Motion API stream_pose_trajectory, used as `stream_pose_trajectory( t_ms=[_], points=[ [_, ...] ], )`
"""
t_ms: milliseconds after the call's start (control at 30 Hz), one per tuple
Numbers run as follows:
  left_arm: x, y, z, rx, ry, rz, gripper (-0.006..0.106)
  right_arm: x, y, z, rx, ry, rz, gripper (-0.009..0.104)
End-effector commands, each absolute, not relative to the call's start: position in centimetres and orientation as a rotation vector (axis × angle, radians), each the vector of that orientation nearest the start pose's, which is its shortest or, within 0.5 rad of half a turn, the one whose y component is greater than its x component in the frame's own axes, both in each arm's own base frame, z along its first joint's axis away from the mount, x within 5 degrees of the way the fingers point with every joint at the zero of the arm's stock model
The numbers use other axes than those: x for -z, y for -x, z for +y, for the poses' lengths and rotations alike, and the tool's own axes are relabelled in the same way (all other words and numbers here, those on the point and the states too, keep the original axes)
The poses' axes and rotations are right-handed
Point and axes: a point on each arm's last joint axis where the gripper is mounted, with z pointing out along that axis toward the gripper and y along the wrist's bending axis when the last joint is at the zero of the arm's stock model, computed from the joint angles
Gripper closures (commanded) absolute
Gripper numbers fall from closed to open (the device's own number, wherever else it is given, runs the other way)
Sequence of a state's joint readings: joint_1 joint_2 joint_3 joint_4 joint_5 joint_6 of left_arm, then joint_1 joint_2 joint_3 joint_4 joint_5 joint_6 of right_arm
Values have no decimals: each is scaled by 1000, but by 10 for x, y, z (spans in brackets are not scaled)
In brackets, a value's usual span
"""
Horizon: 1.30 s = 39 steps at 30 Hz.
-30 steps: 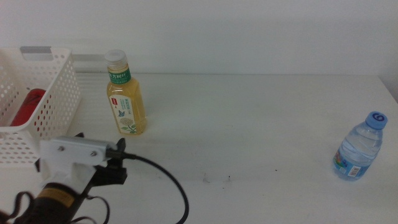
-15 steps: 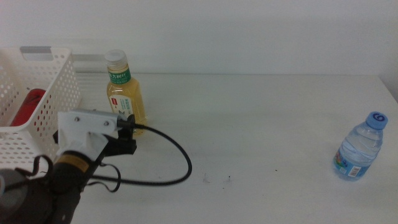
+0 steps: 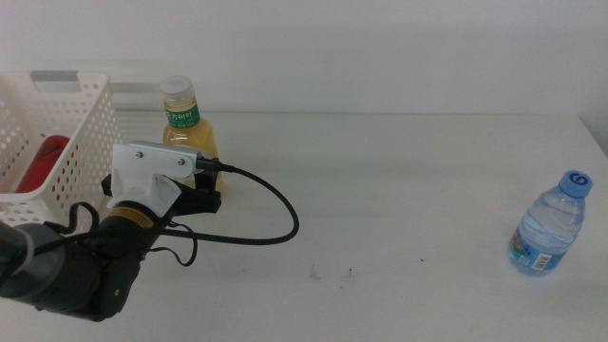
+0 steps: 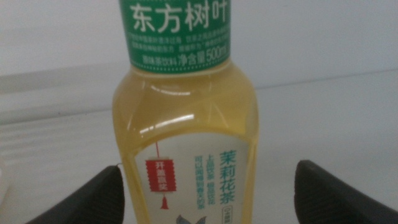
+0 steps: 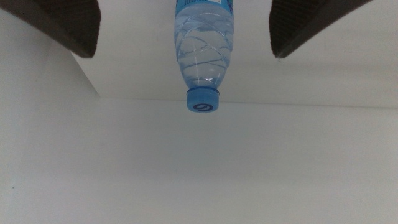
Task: Use arms to grab the bottles and put them into the dustbin to the left of the table.
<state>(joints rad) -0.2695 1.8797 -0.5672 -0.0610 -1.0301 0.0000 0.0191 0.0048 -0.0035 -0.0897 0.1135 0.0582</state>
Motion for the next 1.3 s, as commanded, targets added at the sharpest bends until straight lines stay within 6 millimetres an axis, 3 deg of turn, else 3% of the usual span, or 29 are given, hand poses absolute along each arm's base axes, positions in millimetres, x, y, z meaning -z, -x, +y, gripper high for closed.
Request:
stream_pose_trajectory(
  t_ms=[0,433,967,1267],
  points=[
    [-132,-311,-80,177,-148,1761,7,-203,-56,0,25,42,1592,2],
    [-120,-323,-78,168,-100,1750,7,-203,-56,0,25,42,1592,2],
    [-110,-360,-82,165,-94,1751,7,-203,-56,0,25,42,1592,2],
    [-108,-365,-82,167,-88,1736,11,-203,-56,0,25,42,1592,2]
  ],
)
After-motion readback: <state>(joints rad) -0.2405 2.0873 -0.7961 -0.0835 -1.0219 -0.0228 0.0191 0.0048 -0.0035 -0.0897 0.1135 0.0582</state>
